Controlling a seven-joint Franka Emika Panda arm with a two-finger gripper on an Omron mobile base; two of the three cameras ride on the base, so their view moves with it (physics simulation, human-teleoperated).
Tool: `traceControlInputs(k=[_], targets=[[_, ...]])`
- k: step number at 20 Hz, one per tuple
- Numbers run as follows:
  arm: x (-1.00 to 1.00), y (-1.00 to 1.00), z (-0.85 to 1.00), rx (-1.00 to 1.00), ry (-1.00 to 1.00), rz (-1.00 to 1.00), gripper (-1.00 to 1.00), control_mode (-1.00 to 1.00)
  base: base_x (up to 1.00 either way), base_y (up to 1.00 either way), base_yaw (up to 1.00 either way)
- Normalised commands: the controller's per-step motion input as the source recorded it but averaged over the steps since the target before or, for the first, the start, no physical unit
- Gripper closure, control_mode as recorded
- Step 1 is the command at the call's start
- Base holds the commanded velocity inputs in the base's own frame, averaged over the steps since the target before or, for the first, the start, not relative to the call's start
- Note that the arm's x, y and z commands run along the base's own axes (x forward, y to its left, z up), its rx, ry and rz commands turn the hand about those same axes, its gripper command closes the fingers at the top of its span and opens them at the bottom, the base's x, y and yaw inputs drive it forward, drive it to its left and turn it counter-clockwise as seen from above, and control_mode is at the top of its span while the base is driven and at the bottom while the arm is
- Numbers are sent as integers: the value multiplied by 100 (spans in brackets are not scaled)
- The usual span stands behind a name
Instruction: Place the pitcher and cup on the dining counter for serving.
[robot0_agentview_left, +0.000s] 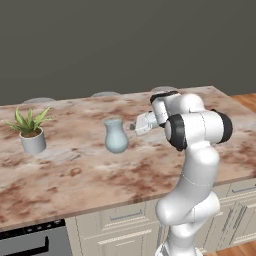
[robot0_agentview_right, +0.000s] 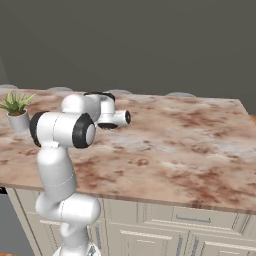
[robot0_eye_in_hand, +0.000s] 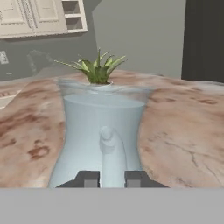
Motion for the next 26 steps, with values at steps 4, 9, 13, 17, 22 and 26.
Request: traceControlInputs(k=[4, 9, 13, 17, 22, 26], targets=[[0, 0, 0, 0, 0, 0, -100, -100, 0, 0, 0], [-25, -7, 0, 0, 0, 0, -100, -100, 0, 0, 0], [-59, -10, 7, 0, -3, 0, -100, -100, 0, 0, 0], [-63, -18, 29, 0, -7, 0, -100, -100, 0, 0, 0], [-71, -34, 52, -1, -4, -3, -100, -100, 0, 0, 0], [-64, -36, 63, -4, 0, -9, -100, -100, 0, 0, 0]])
